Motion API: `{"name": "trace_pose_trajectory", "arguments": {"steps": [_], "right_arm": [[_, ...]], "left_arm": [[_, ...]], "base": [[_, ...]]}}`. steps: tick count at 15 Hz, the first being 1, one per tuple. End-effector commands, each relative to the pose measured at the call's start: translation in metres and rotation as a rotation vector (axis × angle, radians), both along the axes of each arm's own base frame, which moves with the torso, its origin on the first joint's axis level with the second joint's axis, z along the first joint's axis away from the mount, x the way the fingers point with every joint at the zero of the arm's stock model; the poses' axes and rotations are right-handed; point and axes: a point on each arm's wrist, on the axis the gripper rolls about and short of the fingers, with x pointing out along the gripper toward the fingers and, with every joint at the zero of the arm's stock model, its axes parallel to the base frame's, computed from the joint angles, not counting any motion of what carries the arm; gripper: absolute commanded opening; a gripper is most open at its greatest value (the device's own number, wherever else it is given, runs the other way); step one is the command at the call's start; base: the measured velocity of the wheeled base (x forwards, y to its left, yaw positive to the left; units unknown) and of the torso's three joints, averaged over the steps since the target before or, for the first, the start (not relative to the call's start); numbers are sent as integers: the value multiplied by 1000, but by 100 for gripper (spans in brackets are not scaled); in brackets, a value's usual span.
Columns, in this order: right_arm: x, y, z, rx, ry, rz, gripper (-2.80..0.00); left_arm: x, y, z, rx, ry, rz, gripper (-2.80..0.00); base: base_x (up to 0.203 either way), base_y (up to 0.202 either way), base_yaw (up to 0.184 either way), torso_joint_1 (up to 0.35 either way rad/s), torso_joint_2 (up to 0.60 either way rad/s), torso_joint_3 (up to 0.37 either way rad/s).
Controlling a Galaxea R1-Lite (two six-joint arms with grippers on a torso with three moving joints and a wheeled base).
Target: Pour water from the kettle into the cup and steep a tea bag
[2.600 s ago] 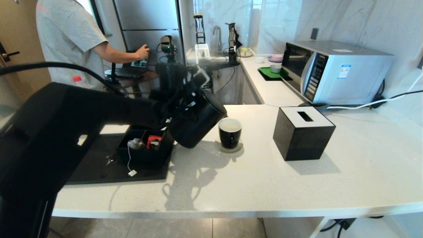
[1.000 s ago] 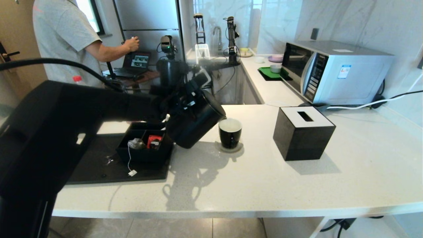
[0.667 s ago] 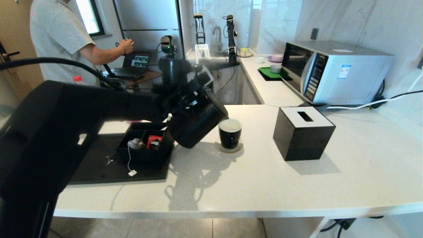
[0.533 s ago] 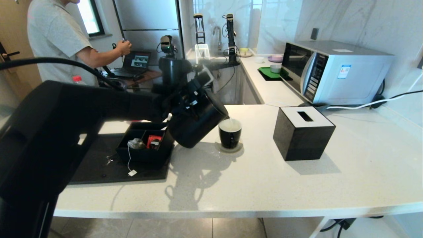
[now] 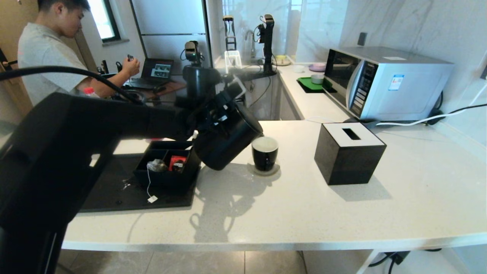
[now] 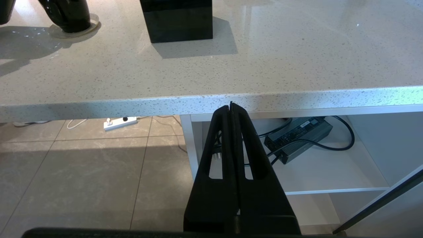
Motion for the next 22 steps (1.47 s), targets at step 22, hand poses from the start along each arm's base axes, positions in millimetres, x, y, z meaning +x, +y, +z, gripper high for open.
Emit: {"name": "trace_pose_trajectory", "arguments": {"steps": [22], "right_arm": [[0, 0, 0, 0, 2, 0, -280]], "left_arm": [[-3, -3, -1, 13, 17, -4, -280]], "base": [[0, 0, 0, 0, 0, 0]]}}
